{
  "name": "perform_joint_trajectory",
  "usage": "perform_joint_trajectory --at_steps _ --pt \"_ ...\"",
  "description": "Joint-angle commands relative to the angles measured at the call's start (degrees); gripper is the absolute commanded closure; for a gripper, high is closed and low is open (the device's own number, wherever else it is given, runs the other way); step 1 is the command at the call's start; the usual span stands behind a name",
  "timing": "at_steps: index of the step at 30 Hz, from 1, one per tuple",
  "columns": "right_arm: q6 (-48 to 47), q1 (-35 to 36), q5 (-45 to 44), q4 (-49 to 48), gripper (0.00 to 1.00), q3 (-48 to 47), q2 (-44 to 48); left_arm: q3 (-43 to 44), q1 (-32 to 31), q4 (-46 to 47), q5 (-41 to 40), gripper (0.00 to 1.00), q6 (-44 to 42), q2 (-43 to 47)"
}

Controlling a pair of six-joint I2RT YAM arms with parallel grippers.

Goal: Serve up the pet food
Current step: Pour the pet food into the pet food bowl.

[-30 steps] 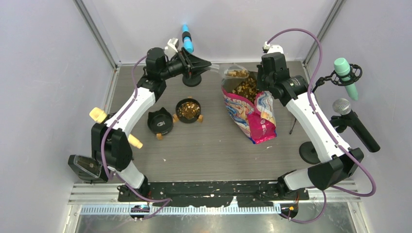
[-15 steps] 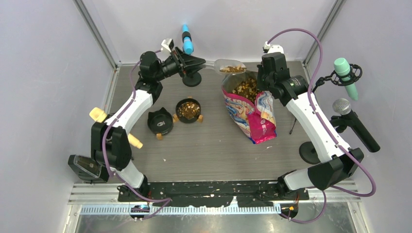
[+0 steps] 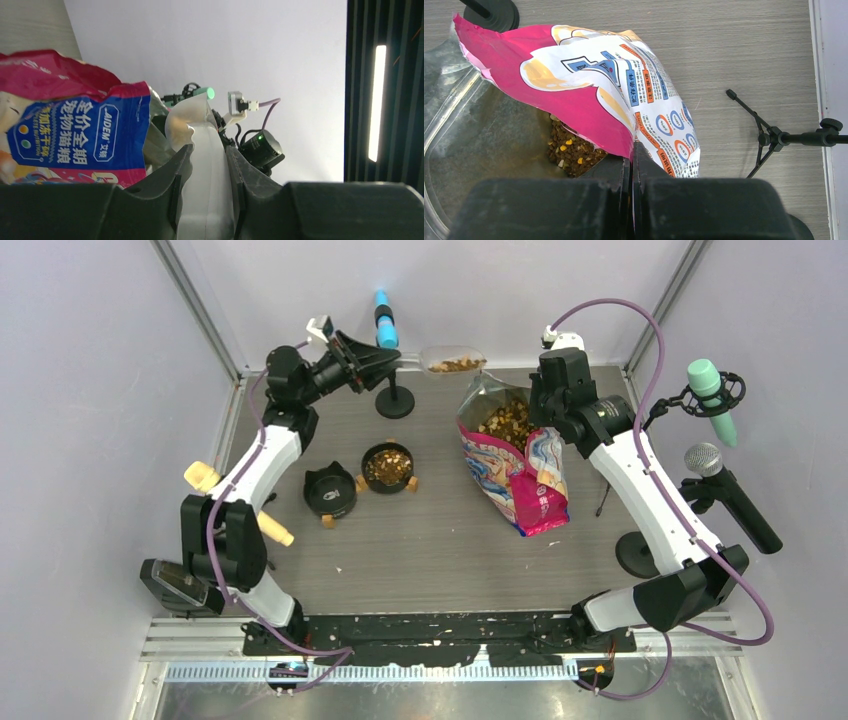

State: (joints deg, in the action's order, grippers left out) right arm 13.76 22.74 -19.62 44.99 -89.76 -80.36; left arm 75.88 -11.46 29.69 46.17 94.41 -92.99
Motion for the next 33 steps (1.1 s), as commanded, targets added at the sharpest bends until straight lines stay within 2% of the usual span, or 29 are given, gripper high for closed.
perform_joint_trajectory --at_steps 1,5,13,18,27,33 --pt "0.84 -0.07 -1.49 -0.45 0.95 -1.60 2.69 0.20 4.03 3.65 -1.30 1.00 0.13 4.58" --pt "0.83 -0.07 -1.12 -0.50 0.95 -1.72 2.20 1.72 3.55 1.31 -1.16 1.00 -1.39 4.88" --pt "0.93 -0.07 -0.76 -0.50 0.95 -2.35 1.85 -1.33 4.05 8.43 -2.85 1.00 4.95 4.08" --pt "0.84 -0.07 -0.99 -0.49 0.95 -2.27 2.08 -1.61 4.95 5.80 -2.70 1.00 3.15 5.25" --pt "0.74 -0.14 -1.15 -0.45 0.95 -2.01 2.16 -5.24 11.01 -6.74 -2.10 1.00 -6.65 11.87" --pt "0.74 -0.15 -0.67 -0.45 0.95 -1.98 1.85 -10.11 18.98 -9.96 -0.43 1.00 -9.07 17.14"
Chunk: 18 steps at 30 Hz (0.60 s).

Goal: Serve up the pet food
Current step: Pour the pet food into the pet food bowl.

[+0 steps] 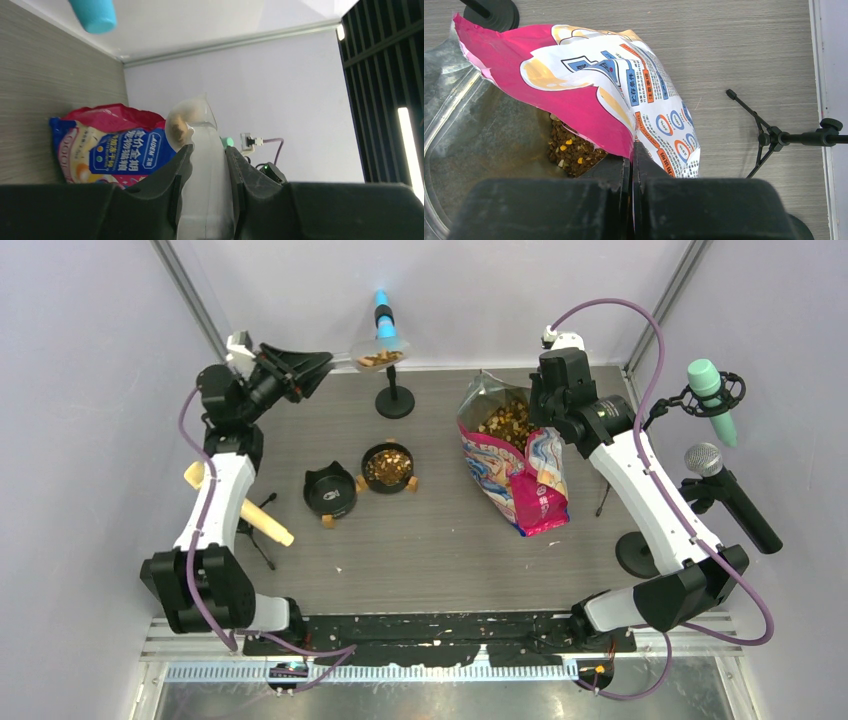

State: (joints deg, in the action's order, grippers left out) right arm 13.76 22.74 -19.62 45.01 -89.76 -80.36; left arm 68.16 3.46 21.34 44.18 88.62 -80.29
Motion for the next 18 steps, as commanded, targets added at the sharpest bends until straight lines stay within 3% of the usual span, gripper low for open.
perform_joint_trajectory --at_steps 1,14,18 --pt "0.74 -0.11 -0.66 -0.52 0.95 -2.00 1.82 -3.35 5.14 -1.57 1.98 1.00 -3.21 5.23" --pt "1.00 -0.40 -0.75 1.93 0.95 -2.57 0.23 -19.13 17.53 -2.90 5.78 1.00 -3.12 19.78" --pt "1.09 -0.42 -0.61 2.26 0.95 -2.04 0.04 -20.78 20.76 -9.59 6.09 1.00 -7.50 24.38"
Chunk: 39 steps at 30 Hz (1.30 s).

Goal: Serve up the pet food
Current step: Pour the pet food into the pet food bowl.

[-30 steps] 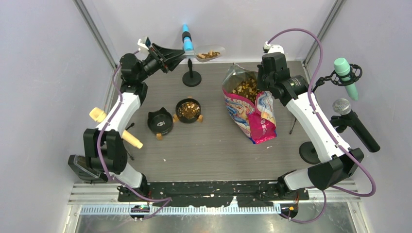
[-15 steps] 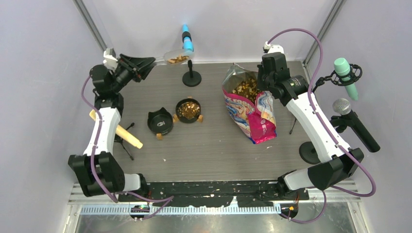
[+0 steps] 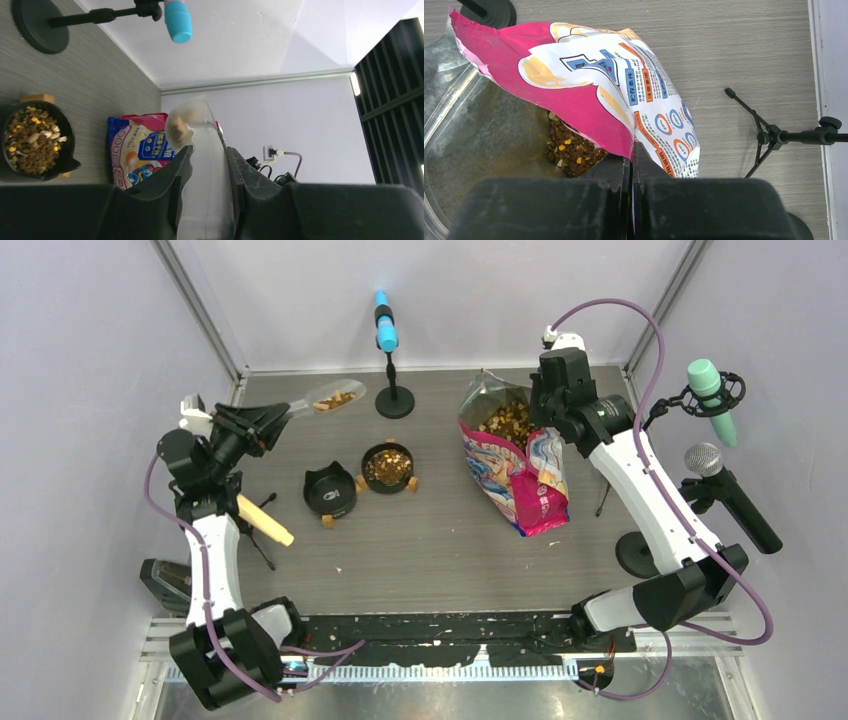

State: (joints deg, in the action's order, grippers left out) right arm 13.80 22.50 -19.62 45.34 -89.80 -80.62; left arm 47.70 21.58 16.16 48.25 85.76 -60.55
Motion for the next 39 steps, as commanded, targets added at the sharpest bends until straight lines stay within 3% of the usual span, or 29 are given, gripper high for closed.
perform_joint_trajectory --at_steps 1,21,39 --pt "1.07 -0.18 -0.60 1.94 0.95 -1.94 0.31 -0.25 3.20 -6.61 2.10 1.00 -6.11 5.82" --pt "1.05 -0.43 -0.41 2.11 0.95 -0.88 0.90 -4.99 16.42 -23.82 6.38 1.00 -14.60 16.95" --pt "0.98 -0.44 -0.15 1.65 0.95 0.20 1.39 1.12 17.58 -36.72 3.07 1.00 -24.07 16.68"
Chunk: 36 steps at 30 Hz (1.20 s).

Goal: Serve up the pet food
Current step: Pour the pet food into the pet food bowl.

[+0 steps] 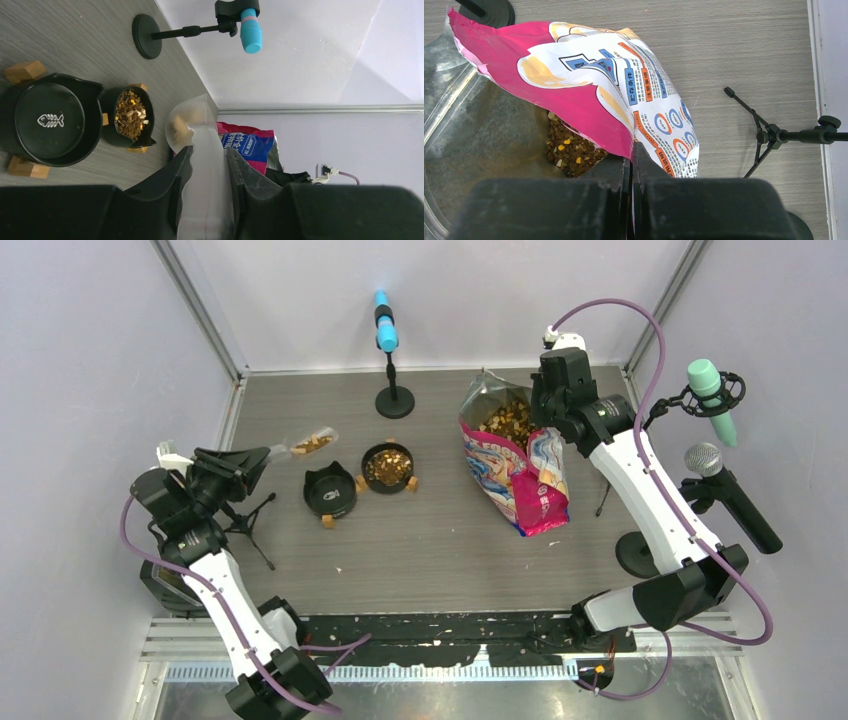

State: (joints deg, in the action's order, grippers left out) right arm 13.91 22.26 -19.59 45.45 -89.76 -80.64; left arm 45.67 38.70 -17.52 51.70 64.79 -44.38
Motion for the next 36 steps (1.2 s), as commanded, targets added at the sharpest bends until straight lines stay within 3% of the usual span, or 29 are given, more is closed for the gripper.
perform_joint_trajectory --at_steps 1,22,36 --pt "0.86 -0.20 -0.11 1.61 0.95 0.16 1.34 3.26 0.49 -3.49 -0.68 1.00 -3.36 0.66" --pt "0.41 -0.29 -0.94 2.96 0.95 -1.91 0.41 1.44 2.00 -7.49 -3.23 1.00 -4.44 4.21" --pt "0.37 -0.29 -0.80 2.82 0.95 -1.84 0.17 3.70 2.54 -14.27 -6.96 1.00 -10.13 4.33"
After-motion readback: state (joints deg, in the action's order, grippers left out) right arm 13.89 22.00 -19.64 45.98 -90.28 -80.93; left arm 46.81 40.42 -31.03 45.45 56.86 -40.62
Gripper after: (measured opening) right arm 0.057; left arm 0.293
